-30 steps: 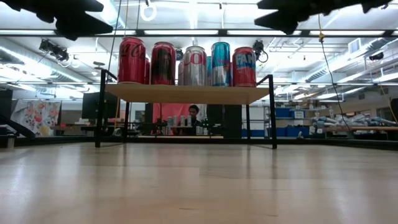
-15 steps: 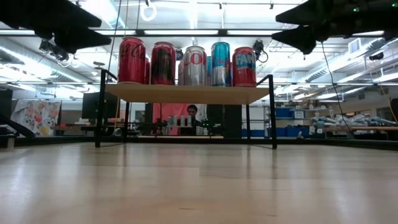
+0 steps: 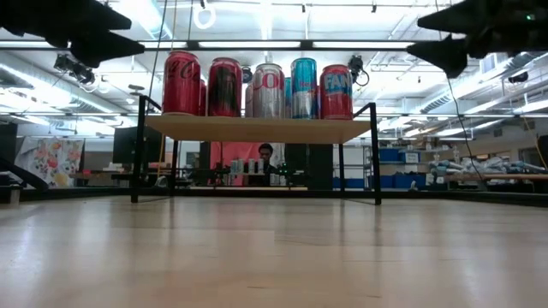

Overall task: Place canned beverage on shelf
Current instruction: Return to Home Position

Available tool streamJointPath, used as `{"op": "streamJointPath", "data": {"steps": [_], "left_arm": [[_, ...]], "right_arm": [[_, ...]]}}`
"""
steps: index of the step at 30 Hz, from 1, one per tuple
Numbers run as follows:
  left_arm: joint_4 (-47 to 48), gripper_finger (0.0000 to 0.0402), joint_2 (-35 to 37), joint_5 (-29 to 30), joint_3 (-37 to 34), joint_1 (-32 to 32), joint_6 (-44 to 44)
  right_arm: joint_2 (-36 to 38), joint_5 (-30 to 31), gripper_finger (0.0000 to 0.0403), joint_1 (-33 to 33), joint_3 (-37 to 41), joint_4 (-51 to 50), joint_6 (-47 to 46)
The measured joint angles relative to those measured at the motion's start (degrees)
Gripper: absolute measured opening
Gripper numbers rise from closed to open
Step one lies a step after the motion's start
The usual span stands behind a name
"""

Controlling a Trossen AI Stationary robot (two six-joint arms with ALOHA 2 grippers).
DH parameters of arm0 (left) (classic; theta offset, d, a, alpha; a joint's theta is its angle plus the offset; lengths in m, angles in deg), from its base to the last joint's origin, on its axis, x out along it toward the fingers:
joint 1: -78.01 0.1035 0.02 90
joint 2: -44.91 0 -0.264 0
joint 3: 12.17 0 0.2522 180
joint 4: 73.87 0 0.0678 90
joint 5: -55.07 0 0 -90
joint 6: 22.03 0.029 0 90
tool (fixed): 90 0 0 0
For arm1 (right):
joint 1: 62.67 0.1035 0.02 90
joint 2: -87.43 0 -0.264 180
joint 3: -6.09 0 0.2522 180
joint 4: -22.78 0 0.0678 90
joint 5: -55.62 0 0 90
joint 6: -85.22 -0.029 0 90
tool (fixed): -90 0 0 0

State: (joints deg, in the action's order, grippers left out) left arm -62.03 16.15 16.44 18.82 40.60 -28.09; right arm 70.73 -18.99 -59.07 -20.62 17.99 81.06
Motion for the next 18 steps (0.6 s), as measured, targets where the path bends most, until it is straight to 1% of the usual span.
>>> {"op": "streamJointPath", "data": {"steps": [3, 7, 8, 10, 13, 15, 18], "left_arm": [[-0.83, 0.0349, -0.20, -0.32, -1.35, 0.00, -1.59], [-4.91, 0.0349, -0.02, -0.56, -6.01, 0.00, -2.75], [-5.97, 0.0349, -0.01, -0.55, -6.82, 0.00, -2.77], [-7.03, 0.0349, 0.45, -0.56, -7.72, 0.00, -2.50], [-6.75, 0.0349, 1.62, -0.54, -8.03, 0.00, -0.62], [-5.79, 0.0349, 3.06, -0.46, -8.32, 0.00, 1.53], [-4.92, 0.0349, 4.92, -0.47, -8.33, 0.13, 5.05]], "right_arm": [[3.32, 0.18, 0.0329, 0.00, 2.46, 0.04, -0.67], [7.24, 0.54, 0.0329, 0.00, 4.53, -0.13, -0.87], [8.22, 0.82, 0.0329, 0.00, 4.53, -1.47, -0.79], [10.59, 2.55, 0.0329, 0.00, 2.91, -7.65, -0.38], [14.79, 7.28, 0.0329, 0.00, -0.19, -15.95, -0.41], [16.69, 8.62, 0.0329, -0.03, -0.38, -17.67, -0.78], [16.28, 7.86, 0.0329, -0.02, -0.10, -18.02, -1.70]]}}
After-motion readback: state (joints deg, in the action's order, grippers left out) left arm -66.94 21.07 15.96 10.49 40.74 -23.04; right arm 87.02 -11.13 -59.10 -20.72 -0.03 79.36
